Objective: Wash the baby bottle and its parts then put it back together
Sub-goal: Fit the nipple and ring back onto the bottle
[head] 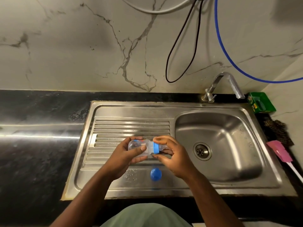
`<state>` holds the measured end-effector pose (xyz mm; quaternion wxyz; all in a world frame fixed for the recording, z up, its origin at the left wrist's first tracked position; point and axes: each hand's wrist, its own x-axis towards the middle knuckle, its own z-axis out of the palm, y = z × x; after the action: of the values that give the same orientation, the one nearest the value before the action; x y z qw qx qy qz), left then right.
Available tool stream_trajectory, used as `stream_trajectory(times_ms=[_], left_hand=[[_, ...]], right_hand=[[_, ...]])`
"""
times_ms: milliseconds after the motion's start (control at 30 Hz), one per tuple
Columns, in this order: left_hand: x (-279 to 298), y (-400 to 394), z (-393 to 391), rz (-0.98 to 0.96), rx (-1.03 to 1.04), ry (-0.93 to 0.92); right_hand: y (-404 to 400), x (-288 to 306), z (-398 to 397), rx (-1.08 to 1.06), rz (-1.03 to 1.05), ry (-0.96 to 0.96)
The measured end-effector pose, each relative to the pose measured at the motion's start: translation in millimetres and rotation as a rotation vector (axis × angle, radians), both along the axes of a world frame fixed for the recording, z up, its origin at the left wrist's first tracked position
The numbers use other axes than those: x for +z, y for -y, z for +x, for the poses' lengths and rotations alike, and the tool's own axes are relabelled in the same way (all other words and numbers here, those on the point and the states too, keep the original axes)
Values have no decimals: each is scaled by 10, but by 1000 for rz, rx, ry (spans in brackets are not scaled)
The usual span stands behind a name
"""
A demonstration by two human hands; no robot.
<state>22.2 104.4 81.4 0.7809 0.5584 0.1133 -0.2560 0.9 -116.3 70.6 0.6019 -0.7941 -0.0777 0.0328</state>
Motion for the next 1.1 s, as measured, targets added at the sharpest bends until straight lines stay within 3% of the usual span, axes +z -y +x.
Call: stream_trajectory(times_ms=[333, 500, 733, 933, 1100], left_hand=[[75, 47, -160, 118, 15, 116], [100, 29, -237, 131, 8, 175], [113, 48, -251, 89, 11, 128], [151, 116, -259, 72, 20, 186], [208, 75, -199, 106, -27, 232]], right_hand=[[35, 37, -118, -16, -24, 4], [12, 80, -148, -26, 16, -158], [69, 108, -167, 95, -54, 37], [13, 300, -136, 18, 67, -283], [40, 337, -124, 20, 77, -309]])
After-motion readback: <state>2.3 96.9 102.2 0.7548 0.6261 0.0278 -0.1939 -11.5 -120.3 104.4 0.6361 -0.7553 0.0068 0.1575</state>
